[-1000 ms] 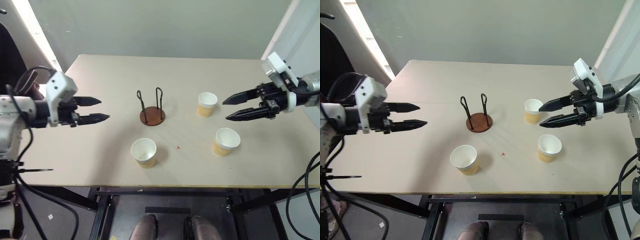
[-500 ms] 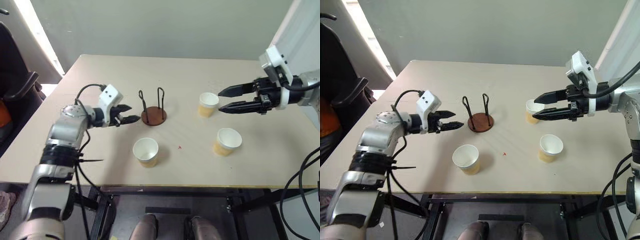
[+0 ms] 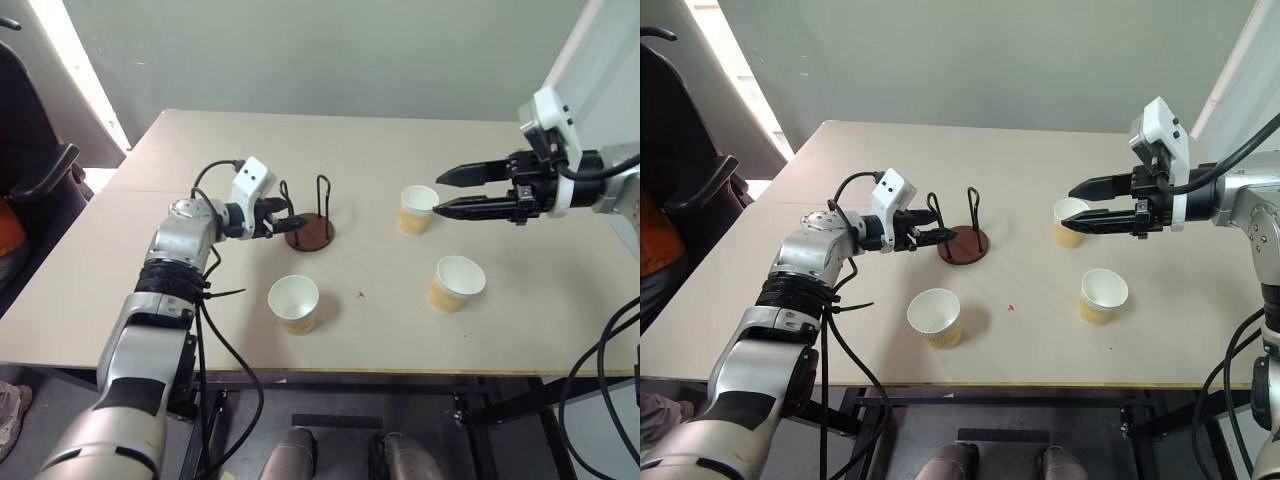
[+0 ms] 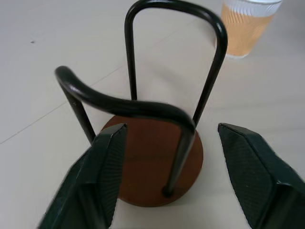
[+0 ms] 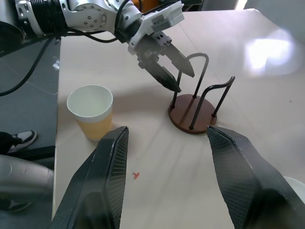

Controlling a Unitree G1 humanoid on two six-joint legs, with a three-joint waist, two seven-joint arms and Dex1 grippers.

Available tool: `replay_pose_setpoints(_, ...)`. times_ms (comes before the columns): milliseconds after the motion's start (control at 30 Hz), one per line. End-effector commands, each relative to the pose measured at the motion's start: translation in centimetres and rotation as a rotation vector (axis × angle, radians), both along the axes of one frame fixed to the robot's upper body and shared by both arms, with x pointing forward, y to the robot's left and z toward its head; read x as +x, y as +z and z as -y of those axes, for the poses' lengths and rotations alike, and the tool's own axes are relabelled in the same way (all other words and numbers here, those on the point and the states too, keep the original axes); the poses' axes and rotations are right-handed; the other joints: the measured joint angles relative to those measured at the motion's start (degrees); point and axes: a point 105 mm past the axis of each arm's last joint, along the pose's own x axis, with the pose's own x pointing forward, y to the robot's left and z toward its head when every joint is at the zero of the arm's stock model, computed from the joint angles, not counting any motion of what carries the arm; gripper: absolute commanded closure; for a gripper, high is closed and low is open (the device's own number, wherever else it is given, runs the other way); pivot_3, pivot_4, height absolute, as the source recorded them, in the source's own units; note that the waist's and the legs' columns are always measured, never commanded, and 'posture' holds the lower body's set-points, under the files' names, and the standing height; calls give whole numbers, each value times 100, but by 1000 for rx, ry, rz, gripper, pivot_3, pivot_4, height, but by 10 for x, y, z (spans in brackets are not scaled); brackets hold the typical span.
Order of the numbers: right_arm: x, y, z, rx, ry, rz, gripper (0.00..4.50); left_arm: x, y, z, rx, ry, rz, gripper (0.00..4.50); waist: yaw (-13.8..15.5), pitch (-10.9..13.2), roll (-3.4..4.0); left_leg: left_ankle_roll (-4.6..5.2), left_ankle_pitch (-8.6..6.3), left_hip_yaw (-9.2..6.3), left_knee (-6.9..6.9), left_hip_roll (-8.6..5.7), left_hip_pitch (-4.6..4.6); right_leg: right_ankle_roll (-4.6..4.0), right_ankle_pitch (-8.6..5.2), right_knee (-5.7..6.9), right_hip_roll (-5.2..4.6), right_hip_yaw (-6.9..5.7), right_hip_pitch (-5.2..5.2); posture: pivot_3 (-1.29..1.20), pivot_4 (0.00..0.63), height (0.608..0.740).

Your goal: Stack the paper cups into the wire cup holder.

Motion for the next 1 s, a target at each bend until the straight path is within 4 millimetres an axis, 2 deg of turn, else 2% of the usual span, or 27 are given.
replay_pose_setpoints(33, 6, 16, 1, 41, -51, 78, 1809, -1, 19, 6, -25, -37, 60, 2516, 5, 0, 0, 2, 1, 0, 1, -1, 0, 1, 1, 0, 0, 0, 0, 0, 150, 740)
replay_pose_setpoints(200, 9, 16, 2, 40, -55, 87, 1809, -2, 15, 7, -28, -45, 54, 4343, 20, 0, 0, 8, 2, 0, 2, -4, -3, 4, 1, -5, -1, 1, 2, 0, 150, 740)
replay_pose_setpoints(233, 10, 17, 2, 43, -60, 92, 1809, -2, 15, 7, -32, -45, 54, 4469, 22, 0, 0, 8, 2, 0, 2, -4, -4, 4, 1, -5, -2, 1, 2, 0, 150, 740)
replay_pose_setpoints(400, 16, 21, 0, 52, -69, 107, 1809, -2, 17, 15, -56, -58, 60, 4469, 26, 0, 0, 12, 3, 0, 4, -6, -2, 6, 2, -6, -4, 2, 6, 0, 150, 740)
replay_pose_setpoints(500, 12, 19, -1, 45, -51, 94, 1809, -4, 20, 18, -66, -73, 69, 4469, 27, 0, 0, 13, 2, 0, 4, -5, -3, 6, 2, -7, -4, 2, 6, 0, 150, 740)
replay_pose_setpoints(600, 2, 18, 0, 32, -1, 64, 1809, -10, 34, 25, -78, -126, 97, 4469, 29, 0, 0, 13, 2, 1, 4, -5, -3, 6, 2, -8, -4, 2, 6, 0, 150, 740)
replay_pose_setpoints(667, -21, 14, 1, -2, 115, 0, 1809, -26, 55, 42, -59, -245, 146, 4469, 51, 1, 0, 13, 2, 1, 4, -7, -10, 9, 0, -12, -4, 1, 6, 0, 150, 740)
replay_pose_setpoints(733, -35, 11, 2, -23, 180, -39, 1809, -47, 63, 62, -2, -371, 180, 4469, 65, 1, -1, -8, 14, -3, 7, -13, -26, 17, -5, -25, -1, -1, 4, 0, 150, 740)
replay_pose_setpoints(900, -40, 5, 2, -31, 207, -62, 1809, -85, 58, 88, 45, -526, 171, 4469, 64, 1, 0, -12, 12, 28, 39, -16, -34, 44, 0, -49, -4, 11, 12, 0, 150, 740)
replay_pose_setpoints(1000, -42, 3, 2, -33, 216, -71, 1809, -100, 52, 95, 67, -569, 152, 4469, 63, 1, 0, -5, 8, 26, 54, -12, -34, 50, 3, -47, -5, 12, 16, 0, 150, 740)
